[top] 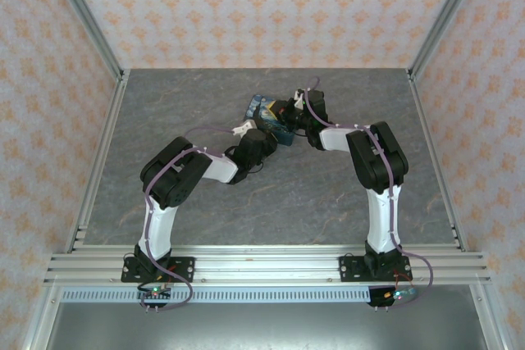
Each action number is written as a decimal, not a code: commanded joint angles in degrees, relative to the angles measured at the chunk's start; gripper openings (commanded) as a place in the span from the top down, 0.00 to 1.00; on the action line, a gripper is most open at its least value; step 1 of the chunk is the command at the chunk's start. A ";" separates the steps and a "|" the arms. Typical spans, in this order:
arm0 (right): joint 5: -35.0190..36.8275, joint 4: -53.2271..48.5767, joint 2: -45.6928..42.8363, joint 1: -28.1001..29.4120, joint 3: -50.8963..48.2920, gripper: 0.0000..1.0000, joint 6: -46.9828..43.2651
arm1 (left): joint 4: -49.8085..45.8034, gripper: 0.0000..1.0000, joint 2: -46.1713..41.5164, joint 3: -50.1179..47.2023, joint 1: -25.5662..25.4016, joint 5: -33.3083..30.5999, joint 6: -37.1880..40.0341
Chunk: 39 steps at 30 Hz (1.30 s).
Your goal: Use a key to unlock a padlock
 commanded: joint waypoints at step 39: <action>2.35 -9.21 -42.94 1.16 -35.72 1.00 -3.76 | -16.99 1.00 -13.34 -2.83 1.58 21.42 -3.09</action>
